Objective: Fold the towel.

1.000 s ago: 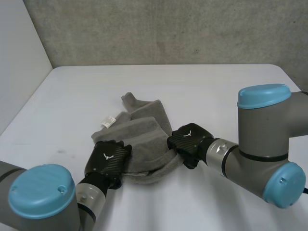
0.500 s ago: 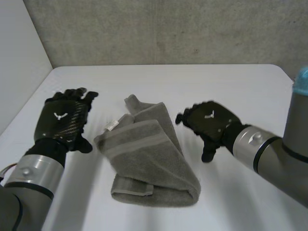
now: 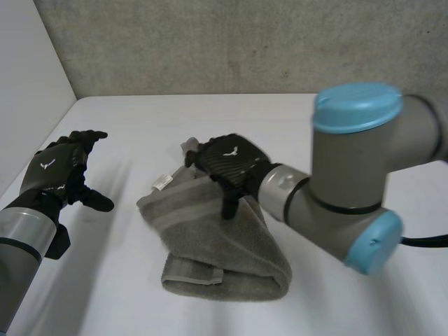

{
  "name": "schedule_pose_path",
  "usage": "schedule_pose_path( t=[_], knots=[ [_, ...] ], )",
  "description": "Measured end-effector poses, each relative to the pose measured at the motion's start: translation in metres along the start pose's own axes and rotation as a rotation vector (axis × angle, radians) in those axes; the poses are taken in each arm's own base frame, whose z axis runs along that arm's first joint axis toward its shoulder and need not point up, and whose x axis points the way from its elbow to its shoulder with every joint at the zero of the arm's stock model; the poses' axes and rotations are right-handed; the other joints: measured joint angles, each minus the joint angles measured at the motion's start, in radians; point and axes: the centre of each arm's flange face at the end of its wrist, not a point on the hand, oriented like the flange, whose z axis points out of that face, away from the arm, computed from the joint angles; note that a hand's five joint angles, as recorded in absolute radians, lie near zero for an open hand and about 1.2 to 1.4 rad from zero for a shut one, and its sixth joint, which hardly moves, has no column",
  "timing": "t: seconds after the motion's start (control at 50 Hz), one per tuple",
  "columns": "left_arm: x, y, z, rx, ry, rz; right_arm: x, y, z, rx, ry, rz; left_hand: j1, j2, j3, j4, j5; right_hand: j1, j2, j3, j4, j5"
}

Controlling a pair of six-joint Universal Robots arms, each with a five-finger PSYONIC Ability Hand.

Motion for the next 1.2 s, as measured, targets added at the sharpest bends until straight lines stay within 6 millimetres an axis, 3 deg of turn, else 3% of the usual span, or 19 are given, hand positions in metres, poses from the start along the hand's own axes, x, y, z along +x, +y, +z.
schedule_pose_path(
  t=[0.26, 0.34, 0.38, 0.44, 0.48, 0.5, 0.52, 0.6, 0.72, 0.82, 0.94, 0.98, 1.2],
  knots=[
    [-0.001, 0.000, 0.000, 0.000, -0.004, 0.002, -0.039, 0.039, 0.031, -0.073, -0.112, 0.109, 0.000, 0.000, 0.000, 0.000, 0.000, -0.027, 0.000, -0.029, -0.017, -0.017],
    [0.000, 0.001, -0.001, -0.004, -0.004, 0.002, -0.050, 0.061, 0.043, -0.120, -0.128, 0.114, 0.000, 0.000, 0.000, 0.000, 0.000, 0.005, 0.000, -0.024, -0.016, -0.013],
    [0.000, 0.002, -0.001, -0.006, -0.003, 0.002, -0.051, 0.066, 0.046, -0.129, -0.125, 0.112, 0.000, 0.000, 0.000, 0.000, 0.000, 0.139, 0.036, 0.068, 0.066, 0.070],
    [0.000, 0.002, -0.001, -0.009, -0.002, 0.002, -0.049, 0.072, 0.052, -0.136, -0.105, 0.105, 0.000, 0.000, 0.000, 0.000, 0.000, 0.577, 0.434, 0.470, 0.467, 0.436],
    [0.001, 0.002, -0.002, -0.011, -0.001, 0.003, -0.045, 0.071, 0.056, -0.129, -0.077, 0.098, 0.000, 0.000, 0.000, 0.000, 0.000, 0.657, 0.514, 0.549, 0.546, 0.507],
    [0.001, 0.003, -0.002, -0.013, 0.001, 0.003, -0.042, 0.069, 0.058, -0.120, -0.053, 0.092, 0.000, 0.000, 0.000, 0.000, 0.000, 0.916, 0.751, 0.782, 0.787, 0.739],
    [0.001, 0.003, -0.002, -0.014, 0.002, 0.003, -0.039, 0.067, 0.058, -0.112, -0.038, 0.090, 0.000, 0.000, 0.000, 0.000, 0.000, 0.982, 0.816, 0.839, 0.846, 0.800],
    [0.004, 0.004, -0.004, -0.019, 0.011, 0.005, -0.020, 0.042, 0.057, -0.032, 0.057, 0.078, 0.000, 0.003, 0.001, 0.002, 0.001, 1.010, 0.837, 0.867, 0.872, 0.827],
    [0.019, 0.010, -0.014, -0.040, 0.076, 0.012, 0.034, -0.010, 0.037, 0.186, 0.270, 0.083, 0.018, 0.035, 0.033, 0.035, 0.033, 1.022, 0.837, 0.868, 0.879, 0.841],
    [0.040, 0.018, -0.027, -0.067, 0.179, 0.022, 0.067, -0.030, 0.013, 0.281, 0.388, 0.095, 0.039, 0.056, 0.053, 0.055, 0.054, 1.029, 0.837, 0.871, 0.881, 0.846],
    [0.058, 0.031, -0.036, -0.118, 0.286, 0.028, 0.088, -0.030, -0.002, 0.279, 0.475, 0.106, 0.044, 0.060, 0.057, 0.059, 0.057, 1.029, 0.838, 0.874, 0.881, 0.846],
    [0.069, 0.045, -0.041, -0.173, 0.350, 0.034, 0.101, -0.024, -0.009, 0.255, 0.538, 0.113, 0.044, 0.060, 0.057, 0.061, 0.057, 1.034, 0.838, 0.874, 0.881, 0.846],
    [0.093, 0.088, -0.047, -0.312, 0.477, 0.148, 0.129, 0.014, -0.023, 0.134, 0.657, 0.150, 0.044, 0.061, 0.057, 0.061, 0.057, 1.050, 0.838, 0.878, 0.881, 0.847]
  ],
)
